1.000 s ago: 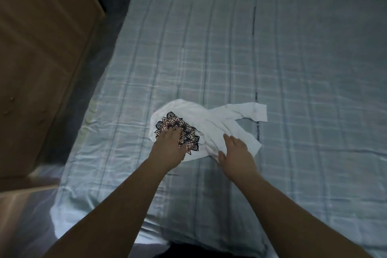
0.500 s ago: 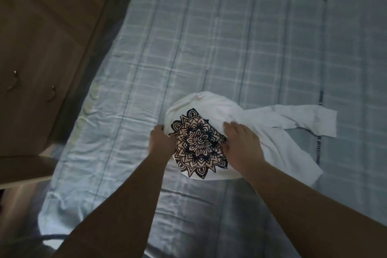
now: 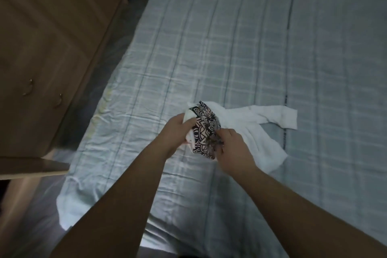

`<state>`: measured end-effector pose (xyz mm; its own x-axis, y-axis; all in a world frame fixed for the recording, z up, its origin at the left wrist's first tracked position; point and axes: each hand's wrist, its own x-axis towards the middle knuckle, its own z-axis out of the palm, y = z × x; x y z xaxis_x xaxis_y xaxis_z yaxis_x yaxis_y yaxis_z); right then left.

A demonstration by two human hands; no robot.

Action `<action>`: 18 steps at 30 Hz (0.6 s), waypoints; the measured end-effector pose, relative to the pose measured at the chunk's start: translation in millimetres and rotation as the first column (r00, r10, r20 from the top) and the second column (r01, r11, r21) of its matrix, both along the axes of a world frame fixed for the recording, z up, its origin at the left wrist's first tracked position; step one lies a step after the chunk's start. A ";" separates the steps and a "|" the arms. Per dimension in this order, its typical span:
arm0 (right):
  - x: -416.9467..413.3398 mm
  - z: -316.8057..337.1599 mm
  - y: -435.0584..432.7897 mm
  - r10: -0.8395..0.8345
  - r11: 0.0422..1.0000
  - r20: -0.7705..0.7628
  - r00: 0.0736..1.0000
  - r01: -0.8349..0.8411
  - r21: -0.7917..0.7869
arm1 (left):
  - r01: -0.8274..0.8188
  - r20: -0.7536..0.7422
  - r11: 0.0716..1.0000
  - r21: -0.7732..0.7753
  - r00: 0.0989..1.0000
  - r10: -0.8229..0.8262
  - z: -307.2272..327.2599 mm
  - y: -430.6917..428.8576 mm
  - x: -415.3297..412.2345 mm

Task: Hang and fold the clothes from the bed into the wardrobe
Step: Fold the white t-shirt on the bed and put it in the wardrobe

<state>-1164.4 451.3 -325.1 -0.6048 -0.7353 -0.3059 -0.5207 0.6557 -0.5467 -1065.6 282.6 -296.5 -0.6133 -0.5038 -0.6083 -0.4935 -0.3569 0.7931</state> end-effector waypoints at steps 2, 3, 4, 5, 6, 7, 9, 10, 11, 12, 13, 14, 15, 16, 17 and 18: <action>16.5 28.0 15.7 -0.050 0.992 0.121 0.991 0.063 -0.108 | 0.051 -0.054 0.998 -0.030 0.997 -0.052 34.5 21.4 -8.3; 23.4 42.3 24.5 -0.082 0.981 0.162 0.983 0.108 -0.161 | 0.068 -0.075 0.997 -0.044 0.995 -0.071 50.8 33.8 -12.9; 28.6 56.9 33.5 -0.118 0.964 0.191 0.974 0.158 -0.211 | 0.072 -0.097 0.996 -0.050 0.992 -0.077 66.4 46.5 -17.1; 32.0 72.2 43.7 -0.161 0.944 0.209 0.965 0.213 -0.253 | 0.069 -0.114 0.996 -0.057 0.991 -0.075 81.4 59.7 -21.1; 34.0 86.8 55.8 -0.201 0.920 0.221 0.954 0.261 -0.292 | 0.061 -0.136 0.996 -0.065 0.988 -0.069 96.0 73.8 -24.8; 34.8 100.8 69.2 -0.235 0.899 0.232 0.944 0.302 -0.318 | 0.053 -0.152 0.996 -0.078 0.986 -0.065 108.8 87.8 -27.7; 33.2 126.8 99.9 -0.256 0.871 0.235 0.938 0.329 -0.366 | 0.046 -0.196 0.993 -0.109 0.978 -0.067 135.4 118.4 -34.1; 31.7 137.7 117.1 -0.257 0.861 0.220 0.941 0.326 -0.391 | 0.045 -0.223 0.991 -0.123 0.972 -0.072 149.8 135.4 -37.0; 30.5 149.3 135.5 -0.264 0.852 0.201 0.943 0.326 -0.410 | 0.042 -0.254 0.991 -0.131 0.964 -0.074 164.7 153.7 -39.6; 29.4 161.7 154.8 -0.283 0.837 0.175 0.943 0.332 -0.434 | 0.032 -0.289 0.990 -0.137 0.955 -0.071 180.0 173.1 -42.5; 27.7 173.1 174.4 -0.311 0.816 0.141 0.940 0.340 -0.467 | 0.015 -0.321 0.989 -0.146 0.945 -0.062 196.3 193.2 -46.0; 26.1 183.4 195.4 -0.337 0.793 0.097 0.937 0.337 -0.508 | -0.006 -0.346 0.988 -0.156 0.937 -0.049 213.1 214.6 -49.4; 24.6 193.2 217.4 -0.359 0.773 0.045 0.932 0.324 -0.545 | -0.030 -0.371 0.988 -0.150 0.928 -0.029 229.7 236.8 -53.1; 22.5 203.2 238.8 -0.373 0.760 -0.005 0.928 0.302 -0.576 | -0.048 -0.403 0.991 -0.128 0.915 -0.007 245.1 258.0 -58.2; 20.1 214.0 260.4 -0.379 0.759 -0.037 0.925 0.288 -0.585 | -0.062 -0.442 0.993 -0.100 0.897 0.011 260.6 279.9 -63.9; 17.5 225.8 280.5 -0.378 0.760 -0.042 0.925 0.284 -0.585 | -0.072 -0.481 0.994 -0.081 0.877 0.024 275.5 300.3 -69.9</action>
